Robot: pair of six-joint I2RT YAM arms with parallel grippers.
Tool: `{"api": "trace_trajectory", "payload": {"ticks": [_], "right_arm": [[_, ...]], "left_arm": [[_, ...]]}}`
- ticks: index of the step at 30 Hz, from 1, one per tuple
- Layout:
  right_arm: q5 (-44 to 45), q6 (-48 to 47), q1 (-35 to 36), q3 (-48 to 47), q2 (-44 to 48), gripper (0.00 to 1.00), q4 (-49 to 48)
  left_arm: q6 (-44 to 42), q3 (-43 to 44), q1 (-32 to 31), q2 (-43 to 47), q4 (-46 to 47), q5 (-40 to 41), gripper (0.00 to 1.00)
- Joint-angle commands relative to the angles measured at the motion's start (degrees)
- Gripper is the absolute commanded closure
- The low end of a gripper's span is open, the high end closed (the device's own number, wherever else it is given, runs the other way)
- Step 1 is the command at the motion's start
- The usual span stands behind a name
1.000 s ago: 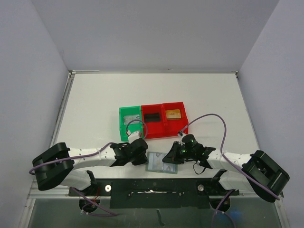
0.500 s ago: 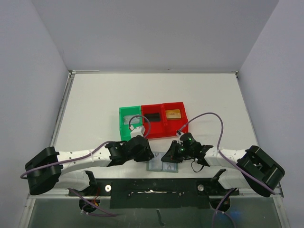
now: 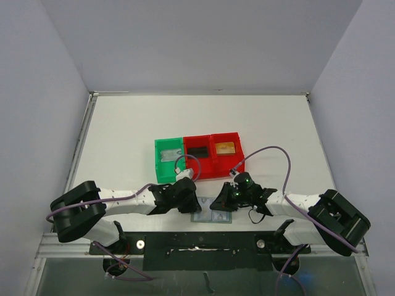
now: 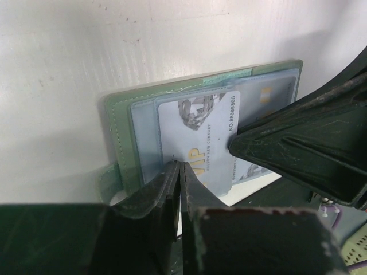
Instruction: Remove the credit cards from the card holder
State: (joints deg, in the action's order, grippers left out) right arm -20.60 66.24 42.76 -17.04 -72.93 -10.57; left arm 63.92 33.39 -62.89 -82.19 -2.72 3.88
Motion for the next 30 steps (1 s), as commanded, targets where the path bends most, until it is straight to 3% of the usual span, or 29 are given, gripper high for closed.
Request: {"api": "trace_trajectory", "payload": {"ticks": [1, 9, 30], "right_arm": [[0.5, -0.2, -0.2, 0.3, 2.1, 0.93, -1.1], [-0.7, 0.9, -0.4, 2.4, 3.2, 0.97, -4.5], [-2.9, -1.1, -4.5, 3.9, 7.5, 0.96, 0.3]], "left_arm": [[2.7, -1.3, 0.3, -1.9, -0.4, 0.7, 0.97], [3.7, -1.3, 0.1, -1.6, -4.3, 3.0, 1.00], [3.2, 2.3, -1.2, -5.4, -10.4, 6.0, 1.00]]}}
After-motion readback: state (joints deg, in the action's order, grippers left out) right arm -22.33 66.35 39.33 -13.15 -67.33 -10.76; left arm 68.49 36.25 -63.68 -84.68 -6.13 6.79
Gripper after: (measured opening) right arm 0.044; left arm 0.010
